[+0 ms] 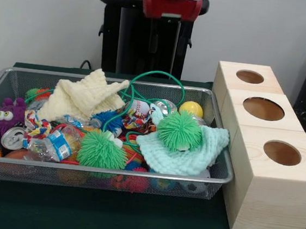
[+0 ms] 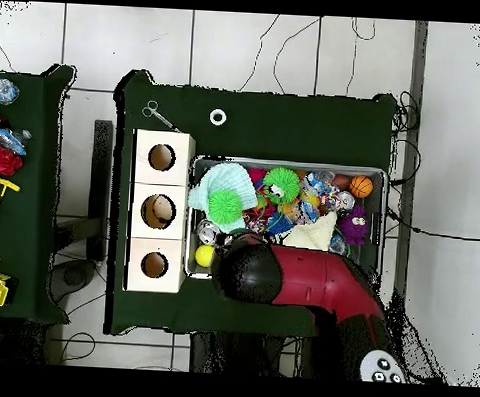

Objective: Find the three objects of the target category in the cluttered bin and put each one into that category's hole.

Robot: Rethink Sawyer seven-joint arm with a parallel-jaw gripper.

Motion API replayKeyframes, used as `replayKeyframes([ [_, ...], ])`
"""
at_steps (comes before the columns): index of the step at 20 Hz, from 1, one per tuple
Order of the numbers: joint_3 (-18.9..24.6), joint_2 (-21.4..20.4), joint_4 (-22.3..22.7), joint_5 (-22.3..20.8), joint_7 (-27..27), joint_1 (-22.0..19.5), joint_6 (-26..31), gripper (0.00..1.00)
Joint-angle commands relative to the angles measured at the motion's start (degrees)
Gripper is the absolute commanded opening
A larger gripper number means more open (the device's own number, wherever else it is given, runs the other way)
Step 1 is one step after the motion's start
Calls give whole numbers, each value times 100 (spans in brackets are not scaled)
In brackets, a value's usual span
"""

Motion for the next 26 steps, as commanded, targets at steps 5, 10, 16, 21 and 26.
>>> replayKeyframes([
  [5, 1033, 1455, -1071, -1455, -1540, -1014, -39, 100],
  [10, 963, 2070, -1309, -2065, -1297, -1200, -187, 100],
  [16, 969, 2227, -1078, -2510, -716, -1235, -621, 100],
  [21, 1041, 2024, -834, -2495, -385, -1136, -629, 100],
  [26, 1127, 1694, -613, -2383, -300, -1011, -498, 100],
])
